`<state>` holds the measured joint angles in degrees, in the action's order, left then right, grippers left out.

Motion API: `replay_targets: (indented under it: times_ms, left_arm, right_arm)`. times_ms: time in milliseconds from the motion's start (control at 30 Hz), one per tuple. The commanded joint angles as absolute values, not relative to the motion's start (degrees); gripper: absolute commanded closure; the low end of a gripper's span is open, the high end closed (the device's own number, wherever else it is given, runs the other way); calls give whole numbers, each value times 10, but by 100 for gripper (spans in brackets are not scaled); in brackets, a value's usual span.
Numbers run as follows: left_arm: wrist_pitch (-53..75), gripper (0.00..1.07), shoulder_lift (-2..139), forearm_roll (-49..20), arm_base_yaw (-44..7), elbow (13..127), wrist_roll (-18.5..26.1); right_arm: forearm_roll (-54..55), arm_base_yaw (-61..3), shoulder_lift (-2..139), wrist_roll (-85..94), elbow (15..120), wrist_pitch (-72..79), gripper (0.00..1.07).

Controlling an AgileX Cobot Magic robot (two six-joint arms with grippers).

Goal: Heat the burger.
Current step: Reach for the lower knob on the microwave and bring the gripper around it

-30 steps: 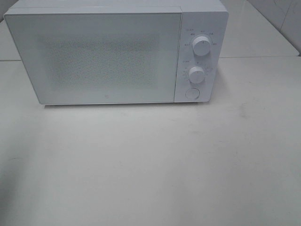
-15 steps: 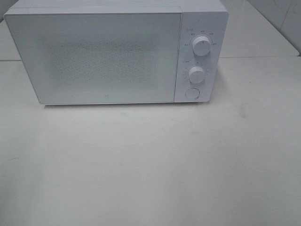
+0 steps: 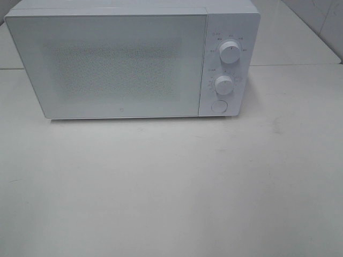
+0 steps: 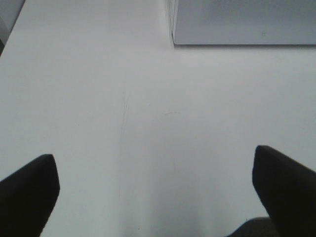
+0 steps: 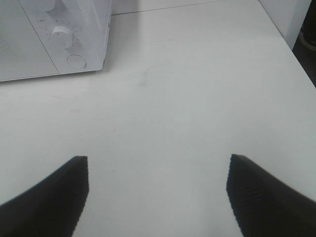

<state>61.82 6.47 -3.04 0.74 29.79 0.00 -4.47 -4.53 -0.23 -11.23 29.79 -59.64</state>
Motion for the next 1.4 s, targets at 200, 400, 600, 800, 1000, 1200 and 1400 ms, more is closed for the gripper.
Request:
replay_targets:
  times_ms: [200,400,600,800,1000,1200,1400]
  left_arm:
    - [611,6,-16,-33,8,296,0]
    - [611,6,-17,-33,8,296,0]
    - [611,6,-16,-33,8,296,3]
    - [611,6,-16,-33,8,296,3]
    - [611,6,-16,-33,8,296,3]
    - [611,6,-16,-33,8,296,3]
    - [611,6,-16,-33,8,296,3]
  right_arm:
    - [-48,-41,-17,-107,297,-592,31]
    - [-48,-41,-15,-107,297,-592,31]
    - [-48,-41,-14,-107,297,-592,31]
    - [-48,-41,-14,-107,297,-592,31]
    - [-48,-41,-14,-107,297,-592,31]
    - [-48,-41,-11,-107,297,-592,31]
    - [-49,-41,-10,-107,297,-590,31]
